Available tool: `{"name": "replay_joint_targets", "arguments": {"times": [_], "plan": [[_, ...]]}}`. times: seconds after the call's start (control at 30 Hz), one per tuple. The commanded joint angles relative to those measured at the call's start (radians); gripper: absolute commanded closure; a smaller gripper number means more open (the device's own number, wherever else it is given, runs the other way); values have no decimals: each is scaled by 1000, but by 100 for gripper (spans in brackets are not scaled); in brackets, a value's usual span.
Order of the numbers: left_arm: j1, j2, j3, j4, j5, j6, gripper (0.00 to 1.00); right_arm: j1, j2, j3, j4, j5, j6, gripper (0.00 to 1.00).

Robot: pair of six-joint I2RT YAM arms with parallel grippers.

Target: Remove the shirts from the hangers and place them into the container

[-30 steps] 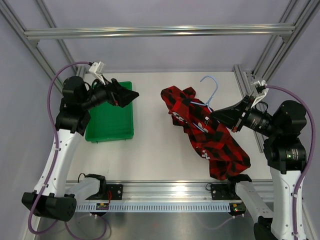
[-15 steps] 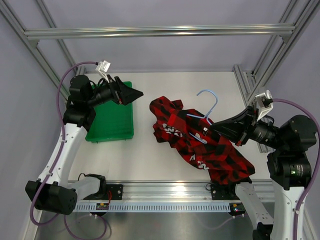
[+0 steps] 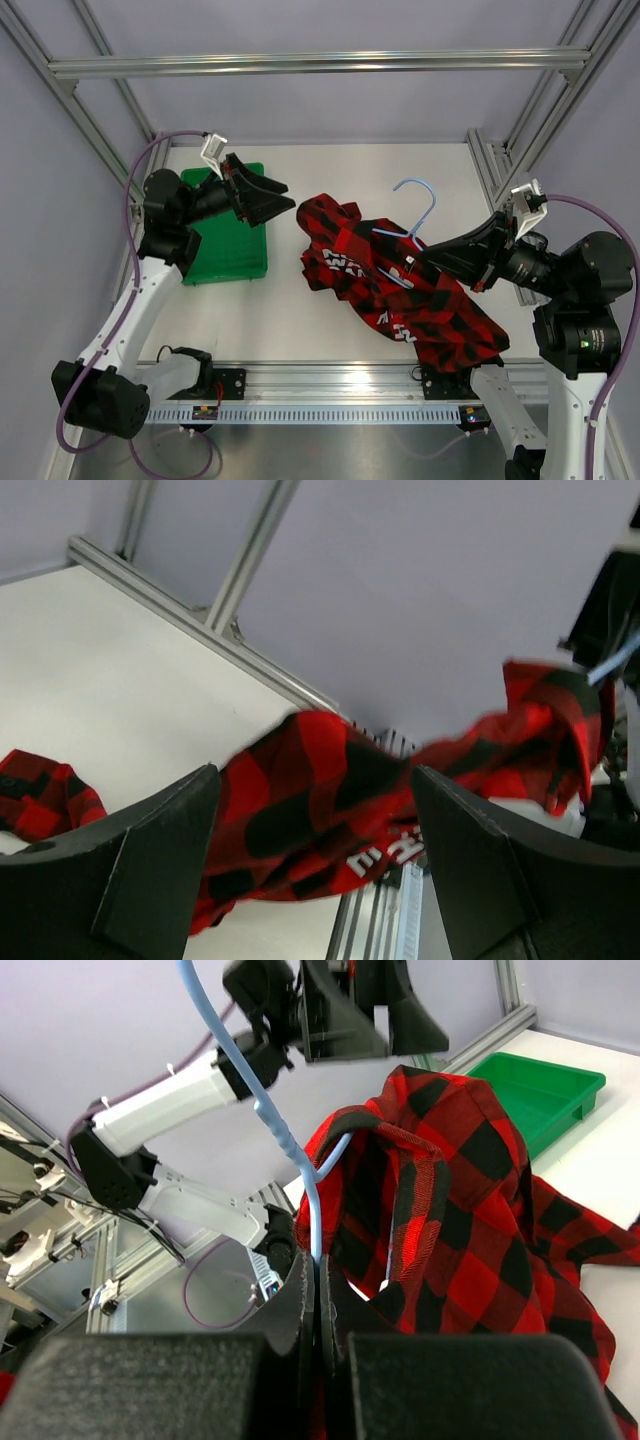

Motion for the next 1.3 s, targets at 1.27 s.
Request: {"name": "replay_joint_targets", "arguments": {"times": [1.27], "plan": [[-63,105,-183,1327,141,-471,44,8,24,142,147,-45,371,100]]}}
